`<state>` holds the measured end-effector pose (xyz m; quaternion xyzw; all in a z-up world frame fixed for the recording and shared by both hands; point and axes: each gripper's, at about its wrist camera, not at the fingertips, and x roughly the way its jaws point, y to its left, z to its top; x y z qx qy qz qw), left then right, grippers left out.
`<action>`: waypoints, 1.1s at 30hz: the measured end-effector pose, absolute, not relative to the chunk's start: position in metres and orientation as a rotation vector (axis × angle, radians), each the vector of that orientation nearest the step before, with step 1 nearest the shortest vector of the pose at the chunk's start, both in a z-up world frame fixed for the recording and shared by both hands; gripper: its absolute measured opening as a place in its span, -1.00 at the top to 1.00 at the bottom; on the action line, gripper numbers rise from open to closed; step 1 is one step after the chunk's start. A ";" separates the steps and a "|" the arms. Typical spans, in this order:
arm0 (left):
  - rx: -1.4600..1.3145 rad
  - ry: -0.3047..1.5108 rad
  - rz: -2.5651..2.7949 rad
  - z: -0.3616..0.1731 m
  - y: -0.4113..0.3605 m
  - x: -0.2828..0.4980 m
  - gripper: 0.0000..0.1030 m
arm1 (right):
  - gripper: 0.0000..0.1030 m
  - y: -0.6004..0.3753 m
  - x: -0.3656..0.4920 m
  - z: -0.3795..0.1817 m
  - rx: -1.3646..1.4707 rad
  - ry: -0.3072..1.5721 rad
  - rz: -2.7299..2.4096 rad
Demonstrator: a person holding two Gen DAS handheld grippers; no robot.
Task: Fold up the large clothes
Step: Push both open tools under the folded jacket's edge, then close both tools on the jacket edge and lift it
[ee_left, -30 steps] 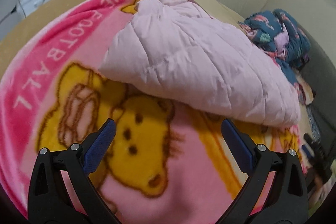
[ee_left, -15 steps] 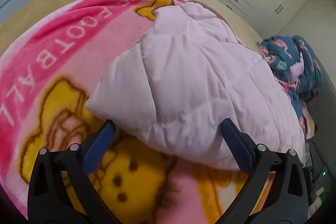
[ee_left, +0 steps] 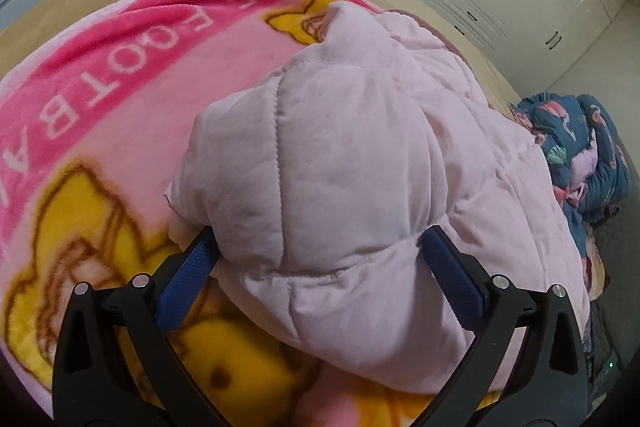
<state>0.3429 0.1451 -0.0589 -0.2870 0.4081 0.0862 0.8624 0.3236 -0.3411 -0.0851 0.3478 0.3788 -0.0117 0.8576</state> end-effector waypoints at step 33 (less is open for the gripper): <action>-0.652 0.749 0.107 -0.059 0.148 0.357 -0.18 | -0.11 -0.320 0.337 -0.068 0.562 0.735 0.083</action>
